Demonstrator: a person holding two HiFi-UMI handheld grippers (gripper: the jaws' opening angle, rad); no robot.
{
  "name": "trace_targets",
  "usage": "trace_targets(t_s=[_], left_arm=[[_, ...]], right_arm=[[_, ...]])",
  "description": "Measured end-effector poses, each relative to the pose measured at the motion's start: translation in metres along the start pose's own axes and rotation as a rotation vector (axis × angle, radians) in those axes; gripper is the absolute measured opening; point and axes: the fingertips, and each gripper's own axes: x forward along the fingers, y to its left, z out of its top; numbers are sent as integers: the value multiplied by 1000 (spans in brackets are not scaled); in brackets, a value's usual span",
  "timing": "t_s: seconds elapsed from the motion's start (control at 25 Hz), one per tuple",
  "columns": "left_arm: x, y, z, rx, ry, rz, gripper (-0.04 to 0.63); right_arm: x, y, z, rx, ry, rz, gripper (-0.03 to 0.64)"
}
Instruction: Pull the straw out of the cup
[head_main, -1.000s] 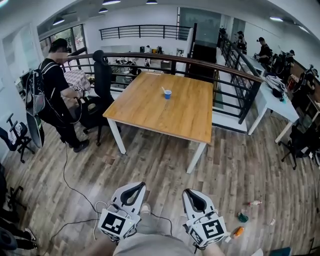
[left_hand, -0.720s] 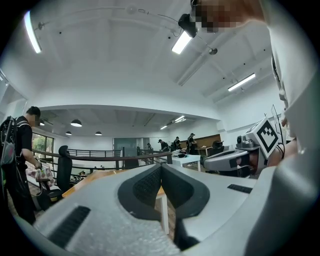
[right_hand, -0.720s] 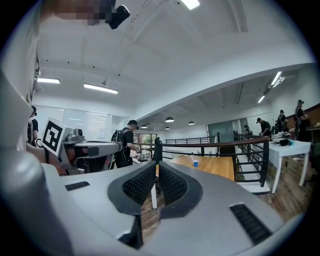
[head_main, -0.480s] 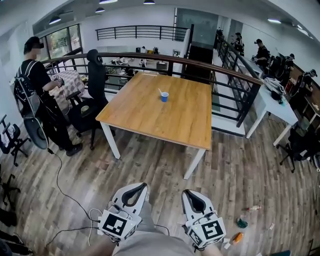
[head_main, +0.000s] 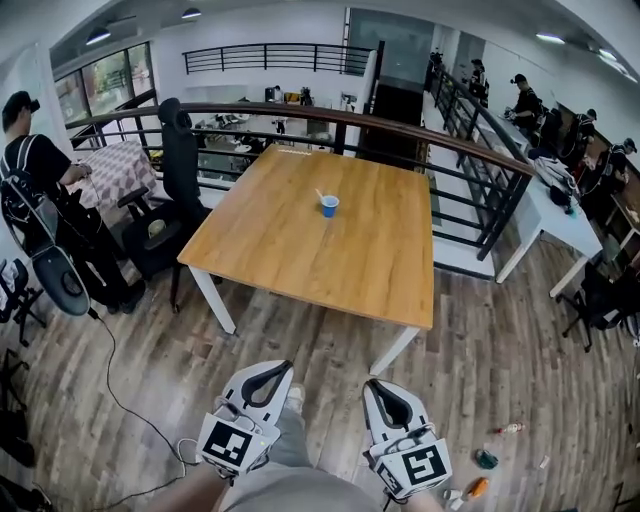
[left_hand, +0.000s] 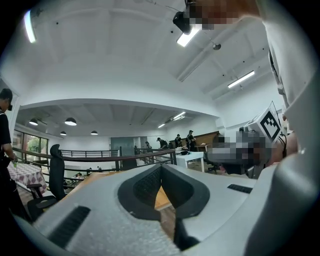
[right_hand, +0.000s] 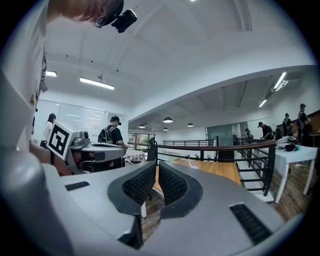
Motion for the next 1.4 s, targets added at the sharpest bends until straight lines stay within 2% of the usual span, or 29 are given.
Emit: trace_targets(t_s=[0.2, 0.36, 0.6, 0.76, 0.88, 1.0, 1.12, 1.28, 1.4], left_arm=[[42, 47, 0, 14, -8, -1, 15], [77, 83, -1, -26, 14, -4, 14], [131, 132, -12, -41, 51, -29, 14], [169, 172, -15, -32, 52, -54, 14], [199, 205, -20, -69, 61, -75, 14], [227, 236, -22, -66, 51, -89, 14], [249, 253, -20, -86, 73, -117, 14], [267, 272, -14, -68, 68, -147, 14], [270, 288, -11, -72, 64, -136, 15]], right_arm=[[56, -26, 6, 14, 22, -4, 31], [102, -47, 8, 15, 49, -5, 31], [171, -79, 3, 34, 67, -23, 31], [223, -98, 9, 35, 77, -35, 31], [262, -113, 15, 36, 78, -47, 31], [298, -126, 19, 38, 75, -54, 31], [327, -137, 25, 37, 72, -67, 31], [356, -145, 35, 43, 73, -86, 31], [372, -141, 37, 38, 91, -77, 31]])
